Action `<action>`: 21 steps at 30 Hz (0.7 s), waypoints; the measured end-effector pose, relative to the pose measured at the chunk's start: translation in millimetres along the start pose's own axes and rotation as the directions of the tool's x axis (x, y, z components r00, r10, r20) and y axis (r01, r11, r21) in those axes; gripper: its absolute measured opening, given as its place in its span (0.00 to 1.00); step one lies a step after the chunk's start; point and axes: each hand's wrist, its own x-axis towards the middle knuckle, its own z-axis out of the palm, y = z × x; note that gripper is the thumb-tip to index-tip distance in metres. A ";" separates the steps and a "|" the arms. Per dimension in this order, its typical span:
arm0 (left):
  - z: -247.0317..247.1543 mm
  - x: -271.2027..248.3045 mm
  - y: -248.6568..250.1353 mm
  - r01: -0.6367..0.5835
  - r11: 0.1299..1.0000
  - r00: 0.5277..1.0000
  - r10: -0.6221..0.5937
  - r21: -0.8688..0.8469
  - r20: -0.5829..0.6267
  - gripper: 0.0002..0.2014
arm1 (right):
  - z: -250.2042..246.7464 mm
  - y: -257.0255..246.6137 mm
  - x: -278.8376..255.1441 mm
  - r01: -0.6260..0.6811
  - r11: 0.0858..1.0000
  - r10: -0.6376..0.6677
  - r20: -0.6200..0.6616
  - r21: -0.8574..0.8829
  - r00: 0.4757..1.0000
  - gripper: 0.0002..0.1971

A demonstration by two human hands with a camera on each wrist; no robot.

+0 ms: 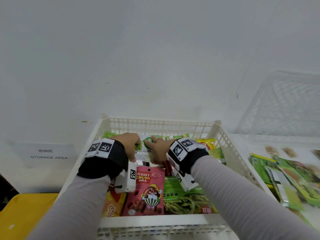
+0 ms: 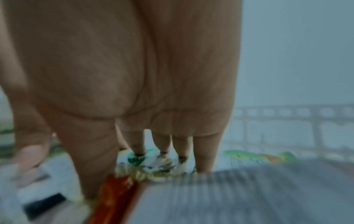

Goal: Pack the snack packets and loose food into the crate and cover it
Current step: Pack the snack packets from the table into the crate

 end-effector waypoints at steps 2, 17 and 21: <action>-1.7 -1.8 -0.4 -0.005 0.999 0.999 0.003 -0.049 -0.041 0.33 | -13.6 7.2 -8.2 0.015 0.992 -0.019 0.036 0.127 0.999 0.30; -23.7 -33.6 41.7 -0.537 0.729 0.703 0.110 -0.424 -0.703 0.07 | -54.6 55.9 -124.2 0.187 0.776 0.088 -0.397 0.602 0.913 0.18; -41.5 -51.3 68.5 -0.631 0.684 0.649 0.208 -0.366 -0.732 0.10 | -58.1 60.3 -162.5 0.245 0.753 0.103 -0.477 0.610 0.873 0.18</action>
